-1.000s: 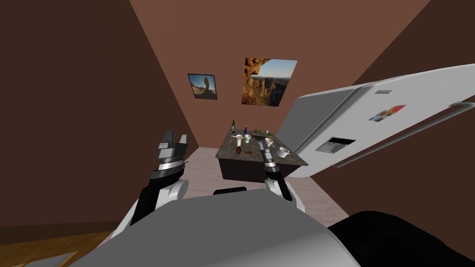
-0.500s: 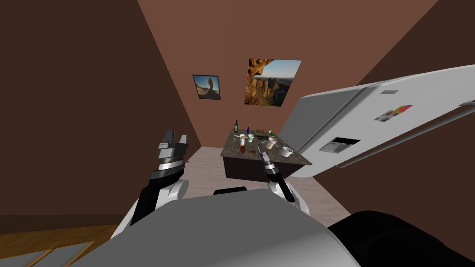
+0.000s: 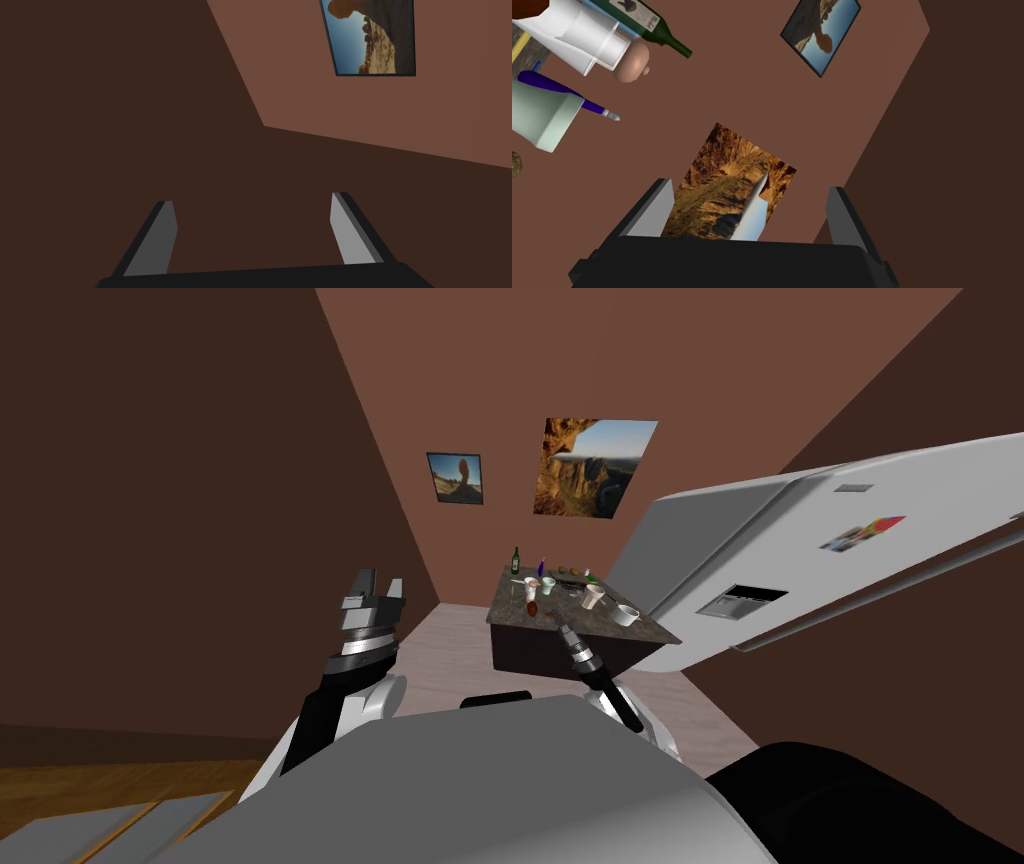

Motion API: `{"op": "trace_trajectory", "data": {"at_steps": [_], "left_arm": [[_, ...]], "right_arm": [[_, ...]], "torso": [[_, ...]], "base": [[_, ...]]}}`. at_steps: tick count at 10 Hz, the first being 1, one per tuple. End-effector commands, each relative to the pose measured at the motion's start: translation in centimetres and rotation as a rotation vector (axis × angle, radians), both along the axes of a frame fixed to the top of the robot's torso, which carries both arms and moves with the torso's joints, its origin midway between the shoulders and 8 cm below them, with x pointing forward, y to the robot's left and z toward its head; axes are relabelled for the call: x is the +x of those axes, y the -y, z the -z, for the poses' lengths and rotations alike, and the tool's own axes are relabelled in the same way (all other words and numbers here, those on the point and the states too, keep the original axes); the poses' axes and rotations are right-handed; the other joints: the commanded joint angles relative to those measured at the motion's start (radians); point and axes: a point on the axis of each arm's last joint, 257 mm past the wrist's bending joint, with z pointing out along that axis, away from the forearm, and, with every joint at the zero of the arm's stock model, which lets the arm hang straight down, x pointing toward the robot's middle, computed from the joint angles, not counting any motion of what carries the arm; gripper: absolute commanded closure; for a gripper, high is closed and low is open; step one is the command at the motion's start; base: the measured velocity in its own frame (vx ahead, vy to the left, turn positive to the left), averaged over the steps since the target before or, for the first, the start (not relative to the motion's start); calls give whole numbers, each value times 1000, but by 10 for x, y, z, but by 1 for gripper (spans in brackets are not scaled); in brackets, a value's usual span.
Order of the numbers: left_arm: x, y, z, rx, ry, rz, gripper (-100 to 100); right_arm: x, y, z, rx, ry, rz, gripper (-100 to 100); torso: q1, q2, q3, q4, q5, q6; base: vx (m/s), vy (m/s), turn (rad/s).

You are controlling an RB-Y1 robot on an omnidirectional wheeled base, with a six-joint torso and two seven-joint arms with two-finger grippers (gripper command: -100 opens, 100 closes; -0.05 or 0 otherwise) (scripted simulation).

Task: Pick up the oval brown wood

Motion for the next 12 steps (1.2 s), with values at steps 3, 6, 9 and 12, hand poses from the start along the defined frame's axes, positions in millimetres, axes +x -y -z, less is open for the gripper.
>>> {"op": "trace_trajectory", "data": {"at_steps": [3, 6, 9, 12], "left_arm": [[0, 0, 0, 0, 0, 0, 0], [0, 0, 0, 0, 0, 0, 0], [0, 0, 0, 0, 0, 0, 0], [0, 0, 0, 0, 0, 0, 0]], "right_arm": [[-12, -2, 52, -143, -94, -41, -100], [-21, -1, 78, -215, -141, -64, -100], [-45, 7, 130, -358, -236, -114, -100], [-61, 15, 157, -436, -287, -143, -100]], "torso": [[-1, 1, 0, 0, 0, 0], [2, 0, 0, 0, 0, 0], [-1, -1, 0, 0, 0, 0], [-1, -1, -1, 0, 0, 0]], "base": [[-18, 116, 41], [-13, 131, 32], [-6, 116, 52], [11, 106, 49]]}}
